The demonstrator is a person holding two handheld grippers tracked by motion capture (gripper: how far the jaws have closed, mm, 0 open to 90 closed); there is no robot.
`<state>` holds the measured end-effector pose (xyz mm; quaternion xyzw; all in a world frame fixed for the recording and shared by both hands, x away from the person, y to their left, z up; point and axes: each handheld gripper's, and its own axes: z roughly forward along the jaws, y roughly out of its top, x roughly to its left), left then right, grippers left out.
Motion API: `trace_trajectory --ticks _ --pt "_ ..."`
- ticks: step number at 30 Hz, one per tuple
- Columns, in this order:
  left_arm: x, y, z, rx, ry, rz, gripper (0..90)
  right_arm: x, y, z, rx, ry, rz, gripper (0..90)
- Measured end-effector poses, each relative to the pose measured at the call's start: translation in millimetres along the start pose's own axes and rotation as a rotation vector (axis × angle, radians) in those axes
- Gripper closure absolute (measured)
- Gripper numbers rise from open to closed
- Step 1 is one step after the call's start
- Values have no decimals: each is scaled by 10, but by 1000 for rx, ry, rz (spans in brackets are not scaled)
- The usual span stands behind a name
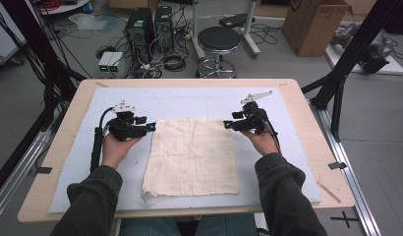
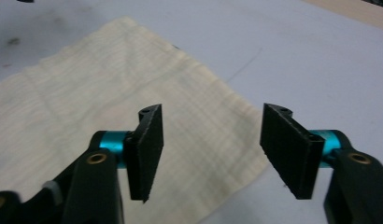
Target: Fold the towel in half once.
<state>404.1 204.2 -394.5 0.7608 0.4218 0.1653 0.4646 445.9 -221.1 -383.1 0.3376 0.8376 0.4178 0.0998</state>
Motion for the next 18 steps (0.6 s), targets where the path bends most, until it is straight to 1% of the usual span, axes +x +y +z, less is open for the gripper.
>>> trace_trajectory --ticks 1,2,4,7,8,10,13,14,16,18 --pt "18 -4 32 -9 15 -7 496 -51 -9 25 -3 -10 9 444" --pt "37 -14 70 -18 27 -20 520 -96 -23 50 4 -15 32 462" --pt "72 -45 162 -15 42 -42 539 -180 -55 112 19 -40 60 485" --pt "120 -101 288 28 72 -50 558 -259 -97 212 45 -60 89 526" --pt "131 -117 323 32 75 -59 564 -279 -109 244 45 -67 99 536" --pt "138 -140 383 36 86 -71 575 -304 -130 308 55 -65 115 551" --pt "146 -115 480 70 92 -67 597 -331 -161 395 77 -69 138 584" --pt "138 -107 508 71 96 -64 607 -342 -174 421 82 -74 148 591" --pt "131 -113 557 53 108 -67 614 -354 -185 445 86 -74 163 602" --pt "149 -144 612 74 118 -85 614 -367 -195 462 97 -80 160 614"
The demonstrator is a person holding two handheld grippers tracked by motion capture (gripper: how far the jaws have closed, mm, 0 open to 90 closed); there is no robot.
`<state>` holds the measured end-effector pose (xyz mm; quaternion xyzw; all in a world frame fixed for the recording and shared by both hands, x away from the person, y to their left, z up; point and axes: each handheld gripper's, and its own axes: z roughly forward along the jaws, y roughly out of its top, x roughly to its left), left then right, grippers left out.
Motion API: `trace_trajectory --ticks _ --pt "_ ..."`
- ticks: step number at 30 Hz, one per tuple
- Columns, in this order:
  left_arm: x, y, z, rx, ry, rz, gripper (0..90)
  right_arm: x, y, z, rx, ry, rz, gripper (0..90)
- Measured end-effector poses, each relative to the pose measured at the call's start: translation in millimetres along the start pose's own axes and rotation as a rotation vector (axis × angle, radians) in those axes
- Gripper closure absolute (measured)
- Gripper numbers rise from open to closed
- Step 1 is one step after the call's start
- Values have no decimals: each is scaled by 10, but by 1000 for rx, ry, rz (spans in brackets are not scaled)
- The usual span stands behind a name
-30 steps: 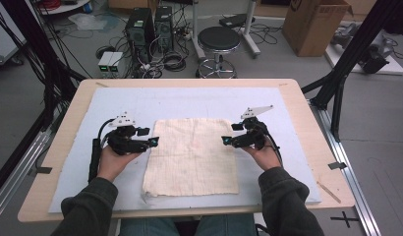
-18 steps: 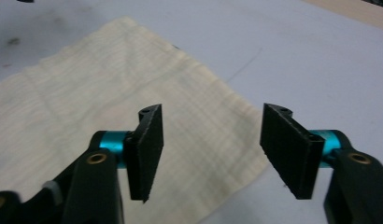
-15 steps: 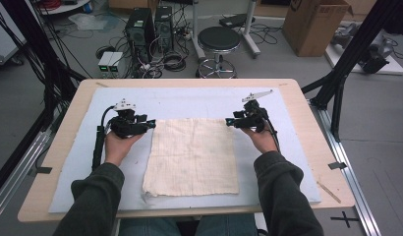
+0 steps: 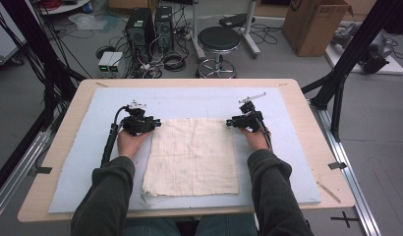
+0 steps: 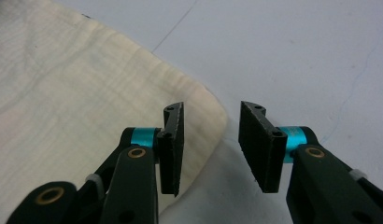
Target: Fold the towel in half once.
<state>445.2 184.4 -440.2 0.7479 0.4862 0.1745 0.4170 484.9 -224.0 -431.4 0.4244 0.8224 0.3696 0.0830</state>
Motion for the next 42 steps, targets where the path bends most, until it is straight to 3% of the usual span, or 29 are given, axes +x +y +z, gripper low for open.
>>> trace_trajectory --ticks 2,5,7,13,22,29,31,36,42 --pt "9 -34 56 29 -4 -5 613 -5 -5 12 4 1 3 636" --pt "-23 -31 63 26 17 13 641 -1 -10 43 16 13 -5 687" --pt "-37 -26 55 34 40 25 692 10 -12 59 18 6 -4 724" --pt "-60 -21 54 38 29 23 863 39 -3 79 22 32 -15 840" --pt "27 94 -148 -50 13 -16 877 77 120 -83 -58 27 -44 855" --pt "24 312 -328 -97 -11 14 877 136 269 -248 -121 38 -50 856" --pt "32 339 -385 -127 -24 0 877 142 299 -302 -151 48 -52 855" --pt "29 299 -459 -118 -42 23 877 123 268 -351 -149 74 -32 855" --pt "-24 225 -542 -139 -64 41 877 172 210 -415 -171 101 -49 855"
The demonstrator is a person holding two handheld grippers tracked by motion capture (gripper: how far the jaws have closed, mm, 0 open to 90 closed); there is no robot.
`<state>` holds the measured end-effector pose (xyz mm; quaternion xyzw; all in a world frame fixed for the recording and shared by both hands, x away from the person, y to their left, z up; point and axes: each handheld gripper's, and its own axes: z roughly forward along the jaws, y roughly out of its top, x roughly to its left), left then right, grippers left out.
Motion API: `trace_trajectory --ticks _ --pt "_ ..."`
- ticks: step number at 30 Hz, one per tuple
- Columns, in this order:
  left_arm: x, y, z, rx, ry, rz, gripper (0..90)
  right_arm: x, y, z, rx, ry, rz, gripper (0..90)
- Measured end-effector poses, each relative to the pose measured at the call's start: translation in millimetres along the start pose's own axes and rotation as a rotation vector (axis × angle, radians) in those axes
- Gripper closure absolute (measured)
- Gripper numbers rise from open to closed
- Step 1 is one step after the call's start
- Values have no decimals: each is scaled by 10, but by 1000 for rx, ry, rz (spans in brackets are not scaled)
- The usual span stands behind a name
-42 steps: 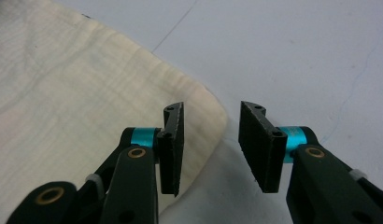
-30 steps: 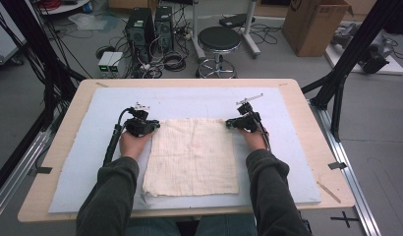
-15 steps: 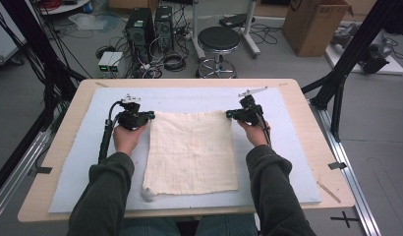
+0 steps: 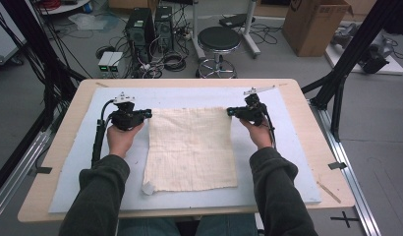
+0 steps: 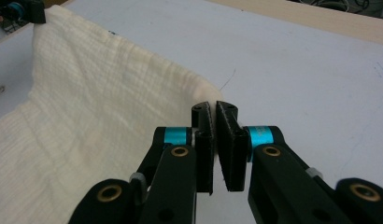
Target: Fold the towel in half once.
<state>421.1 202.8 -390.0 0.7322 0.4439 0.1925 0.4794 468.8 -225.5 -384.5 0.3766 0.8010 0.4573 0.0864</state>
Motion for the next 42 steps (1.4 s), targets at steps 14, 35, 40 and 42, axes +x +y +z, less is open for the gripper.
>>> trace_trajectory --ticks 14,35,40,42 --pt "-113 -166 -209 -6 -38 59 877 158 -139 -141 -22 78 -33 856" --pt "-257 -346 -501 -2 -90 132 877 390 -223 -385 -13 137 -98 856" --pt "-307 -386 -541 -6 -104 144 877 392 -333 -398 -9 147 -86 855" --pt "-323 -415 -557 -3 -112 150 877 397 -366 -408 -7 149 -88 856"
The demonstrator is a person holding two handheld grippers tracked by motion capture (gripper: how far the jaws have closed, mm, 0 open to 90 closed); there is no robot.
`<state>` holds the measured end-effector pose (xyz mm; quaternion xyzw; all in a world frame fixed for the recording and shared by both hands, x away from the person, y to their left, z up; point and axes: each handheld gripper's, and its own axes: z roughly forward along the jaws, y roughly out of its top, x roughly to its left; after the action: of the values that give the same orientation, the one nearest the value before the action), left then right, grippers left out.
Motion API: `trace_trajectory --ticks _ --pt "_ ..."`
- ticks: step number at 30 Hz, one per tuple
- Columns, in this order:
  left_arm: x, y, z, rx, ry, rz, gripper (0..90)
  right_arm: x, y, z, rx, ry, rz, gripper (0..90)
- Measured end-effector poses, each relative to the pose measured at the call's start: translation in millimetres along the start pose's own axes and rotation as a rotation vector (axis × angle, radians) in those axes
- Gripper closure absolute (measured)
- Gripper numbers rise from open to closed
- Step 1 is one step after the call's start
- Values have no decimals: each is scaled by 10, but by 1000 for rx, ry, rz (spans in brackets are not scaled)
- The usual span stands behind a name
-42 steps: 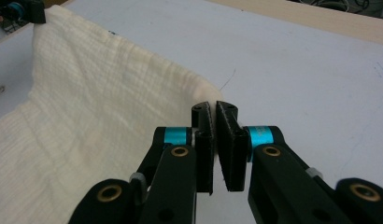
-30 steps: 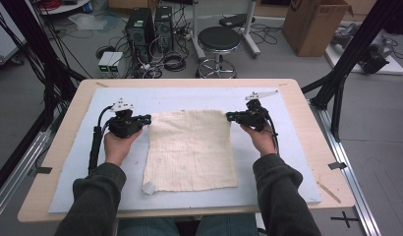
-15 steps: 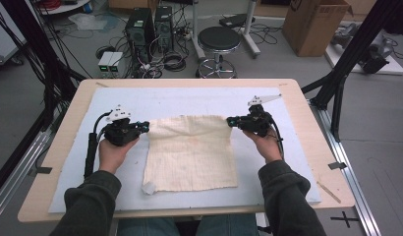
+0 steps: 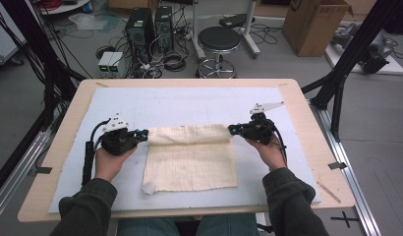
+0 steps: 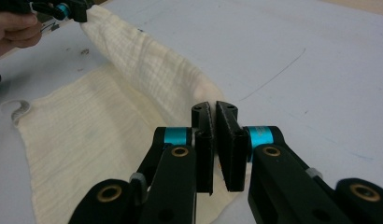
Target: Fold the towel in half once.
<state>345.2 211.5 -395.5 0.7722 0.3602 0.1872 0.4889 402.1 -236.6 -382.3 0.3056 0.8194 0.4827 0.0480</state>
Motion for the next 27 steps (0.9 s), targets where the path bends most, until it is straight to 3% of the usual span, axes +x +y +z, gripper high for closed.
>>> trace_trajectory --ticks 11,18,27 --pt "-139 -128 -104 -2 -30 24 877 79 -158 -56 -1 16 -9 855" --pt "-228 -235 -170 24 -42 59 876 164 -280 -57 16 32 -11 855" --pt "-290 -354 -212 32 -61 61 876 234 -423 -72 24 42 -11 855"
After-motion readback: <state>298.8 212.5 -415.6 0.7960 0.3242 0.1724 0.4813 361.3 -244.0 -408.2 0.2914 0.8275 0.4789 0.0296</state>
